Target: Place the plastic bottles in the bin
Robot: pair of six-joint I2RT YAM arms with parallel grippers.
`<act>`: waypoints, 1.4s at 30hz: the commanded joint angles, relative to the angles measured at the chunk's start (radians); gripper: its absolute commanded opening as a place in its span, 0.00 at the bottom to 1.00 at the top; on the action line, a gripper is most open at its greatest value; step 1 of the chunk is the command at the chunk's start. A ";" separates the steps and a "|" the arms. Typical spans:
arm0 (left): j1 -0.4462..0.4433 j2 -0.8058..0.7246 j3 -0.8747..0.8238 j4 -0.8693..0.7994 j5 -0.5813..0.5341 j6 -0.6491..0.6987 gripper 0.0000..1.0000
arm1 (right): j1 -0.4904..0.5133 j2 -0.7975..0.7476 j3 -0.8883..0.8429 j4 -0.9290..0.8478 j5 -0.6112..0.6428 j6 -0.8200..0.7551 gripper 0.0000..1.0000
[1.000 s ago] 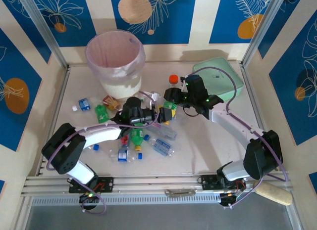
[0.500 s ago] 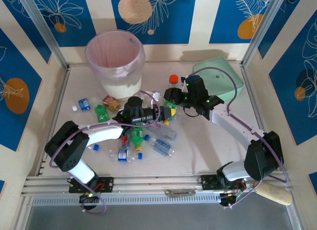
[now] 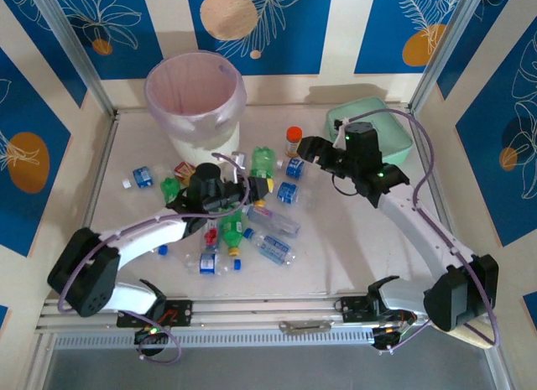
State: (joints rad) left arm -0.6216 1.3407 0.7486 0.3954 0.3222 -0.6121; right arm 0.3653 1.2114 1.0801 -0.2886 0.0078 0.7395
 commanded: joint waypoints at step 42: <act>0.522 0.482 1.095 -0.720 -0.128 0.493 0.53 | -0.005 -0.063 -0.179 -0.047 0.001 -0.002 0.77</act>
State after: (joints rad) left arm -0.1089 1.7920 1.7996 -0.2596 0.1459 -0.1223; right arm 0.3542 1.1793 0.9180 -0.3084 0.0006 0.7506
